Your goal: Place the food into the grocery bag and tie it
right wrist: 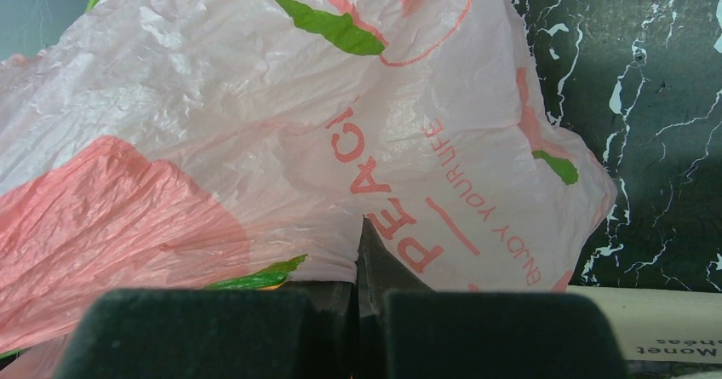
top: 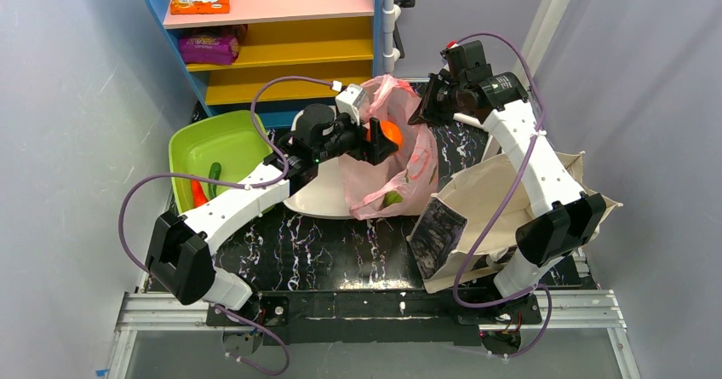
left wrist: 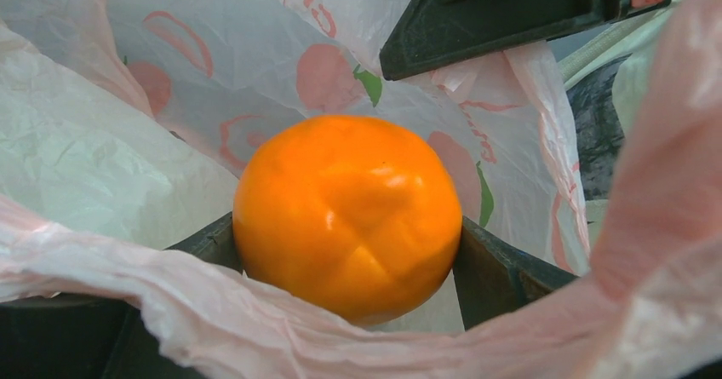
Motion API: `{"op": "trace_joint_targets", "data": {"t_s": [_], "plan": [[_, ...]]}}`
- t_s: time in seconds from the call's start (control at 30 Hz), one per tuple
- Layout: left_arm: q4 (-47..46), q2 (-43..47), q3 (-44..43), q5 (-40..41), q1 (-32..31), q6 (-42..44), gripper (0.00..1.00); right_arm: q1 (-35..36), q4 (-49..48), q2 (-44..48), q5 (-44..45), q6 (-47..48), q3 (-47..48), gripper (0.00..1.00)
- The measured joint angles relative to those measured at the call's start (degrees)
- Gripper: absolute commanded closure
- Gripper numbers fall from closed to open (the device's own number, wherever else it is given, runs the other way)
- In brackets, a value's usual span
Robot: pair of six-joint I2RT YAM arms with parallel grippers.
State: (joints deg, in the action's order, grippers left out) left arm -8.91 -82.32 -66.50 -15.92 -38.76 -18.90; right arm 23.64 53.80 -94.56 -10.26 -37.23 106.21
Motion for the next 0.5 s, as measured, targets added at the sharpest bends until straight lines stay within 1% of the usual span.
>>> {"op": "trace_joint_targets", "data": {"t_s": [0.13,0.2,0.5], "plan": [[-0.11,-0.09,0.0,-0.46,-0.02,-0.24,0.03,0.0,0.0,0.0,0.0,0.02,0.0,0.99],[-0.09,-0.11,0.0,-0.68,-0.04,-0.28,0.02,0.0,0.0,0.0,0.0,0.02,0.0,0.99],[0.55,-0.72,-0.02,-1.14,-0.04,-0.35,0.02,0.0,0.0,0.0,-0.04,0.02,0.0,0.99]]}}
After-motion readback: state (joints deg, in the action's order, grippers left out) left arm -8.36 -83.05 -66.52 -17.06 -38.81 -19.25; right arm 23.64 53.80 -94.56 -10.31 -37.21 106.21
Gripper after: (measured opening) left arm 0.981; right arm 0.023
